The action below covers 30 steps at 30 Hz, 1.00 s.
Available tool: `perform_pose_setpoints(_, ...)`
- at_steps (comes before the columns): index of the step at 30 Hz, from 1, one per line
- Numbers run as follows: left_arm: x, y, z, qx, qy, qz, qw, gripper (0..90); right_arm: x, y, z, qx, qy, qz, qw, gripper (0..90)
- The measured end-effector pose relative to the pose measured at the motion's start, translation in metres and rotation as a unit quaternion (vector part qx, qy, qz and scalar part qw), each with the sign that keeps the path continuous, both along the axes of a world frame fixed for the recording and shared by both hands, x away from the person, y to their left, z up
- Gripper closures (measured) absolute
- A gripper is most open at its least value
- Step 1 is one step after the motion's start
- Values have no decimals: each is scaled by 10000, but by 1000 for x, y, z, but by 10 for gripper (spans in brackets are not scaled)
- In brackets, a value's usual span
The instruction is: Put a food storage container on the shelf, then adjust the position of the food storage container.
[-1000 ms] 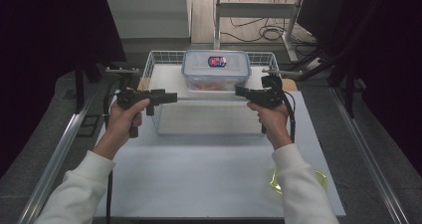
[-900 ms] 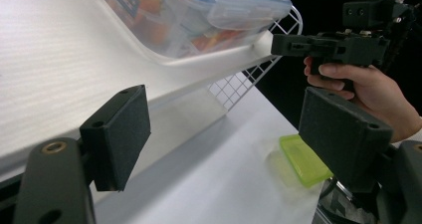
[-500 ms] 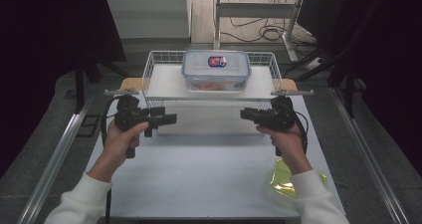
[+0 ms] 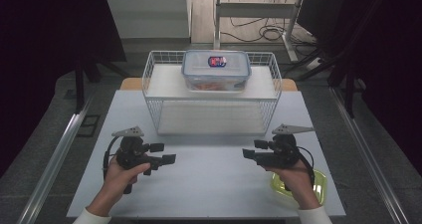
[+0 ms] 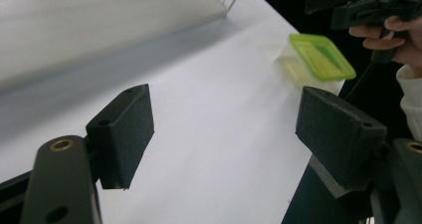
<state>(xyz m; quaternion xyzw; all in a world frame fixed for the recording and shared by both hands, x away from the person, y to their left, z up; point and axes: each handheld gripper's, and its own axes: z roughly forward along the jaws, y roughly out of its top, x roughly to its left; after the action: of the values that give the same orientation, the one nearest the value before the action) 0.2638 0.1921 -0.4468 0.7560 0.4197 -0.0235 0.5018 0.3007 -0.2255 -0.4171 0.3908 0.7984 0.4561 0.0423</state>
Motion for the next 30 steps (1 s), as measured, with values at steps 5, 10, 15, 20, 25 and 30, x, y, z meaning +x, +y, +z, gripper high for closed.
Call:
perform_pose_setpoints(5,-8,2,-15,29,106,36,9999,220,-8,-3,-11,-115,109,28,9999,347)
perform_pose_setpoints(10,-14,2,-27,206,184,66,9996,220,-20,-2,-27,-355,213,52,9991,346)
perform_pose_setpoints(15,-15,3,-32,225,225,92,9995,220,-21,-1,-35,-473,267,47,9985,347)
perform_pose_setpoints(20,-15,5,-36,272,238,157,9992,220,-22,1,-37,-565,241,38,9981,349)
perform_pose_setpoints(25,-16,7,-37,309,191,244,9990,213,-24,-4,-34,-639,144,-53,9978,366)
perform_pose_setpoints(30,-16,4,-40,375,218,190,9989,212,-35,-36,-31,-686,1,-463,9966,441)
